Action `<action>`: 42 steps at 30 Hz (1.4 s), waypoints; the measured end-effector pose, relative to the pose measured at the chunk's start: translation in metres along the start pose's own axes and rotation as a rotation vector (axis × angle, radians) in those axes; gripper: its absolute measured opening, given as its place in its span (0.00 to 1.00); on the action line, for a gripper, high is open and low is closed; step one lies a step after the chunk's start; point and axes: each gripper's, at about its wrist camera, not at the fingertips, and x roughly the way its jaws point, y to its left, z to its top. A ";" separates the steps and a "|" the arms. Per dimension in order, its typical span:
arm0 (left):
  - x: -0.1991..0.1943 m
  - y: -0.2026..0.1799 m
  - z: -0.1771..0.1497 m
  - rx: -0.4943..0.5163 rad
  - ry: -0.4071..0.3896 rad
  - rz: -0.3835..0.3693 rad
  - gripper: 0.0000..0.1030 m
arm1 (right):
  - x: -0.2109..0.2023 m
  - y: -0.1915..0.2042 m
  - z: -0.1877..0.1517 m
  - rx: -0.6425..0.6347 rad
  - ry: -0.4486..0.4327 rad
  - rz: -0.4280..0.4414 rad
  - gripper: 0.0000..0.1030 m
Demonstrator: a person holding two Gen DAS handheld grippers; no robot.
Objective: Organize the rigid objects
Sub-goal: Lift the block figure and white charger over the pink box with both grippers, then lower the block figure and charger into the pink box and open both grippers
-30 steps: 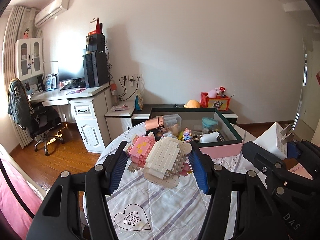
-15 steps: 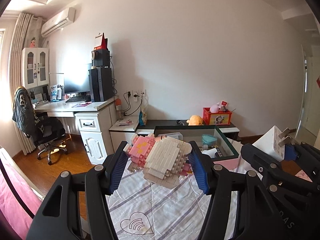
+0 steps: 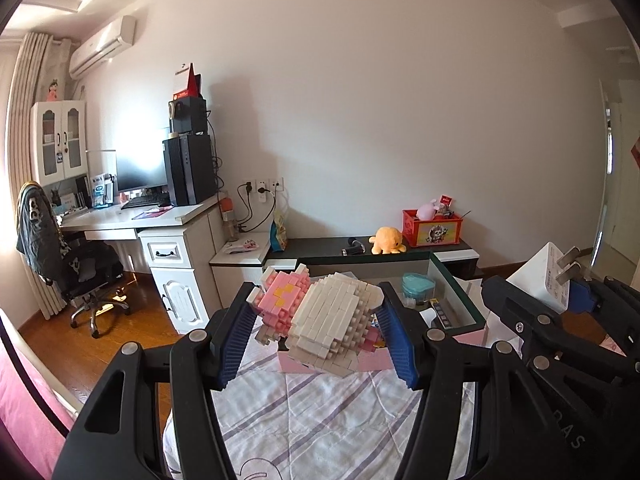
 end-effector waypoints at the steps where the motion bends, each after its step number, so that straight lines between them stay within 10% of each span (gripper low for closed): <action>1: 0.008 -0.002 0.002 0.005 0.002 0.003 0.59 | 0.008 -0.002 0.002 0.000 0.002 -0.006 0.42; 15: 0.152 -0.033 0.029 0.050 0.048 0.010 0.59 | 0.110 -0.033 0.025 -0.001 -0.044 -0.153 0.43; 33: 0.254 -0.033 -0.018 0.040 0.201 0.012 0.60 | 0.237 -0.051 -0.014 0.001 0.201 -0.119 0.43; 39: 0.254 -0.022 -0.020 0.023 0.179 0.073 0.89 | 0.240 -0.053 -0.021 0.009 0.203 -0.116 0.44; 42: 0.253 -0.012 -0.018 0.000 0.183 0.089 0.96 | 0.237 -0.059 -0.021 0.036 0.187 -0.135 0.62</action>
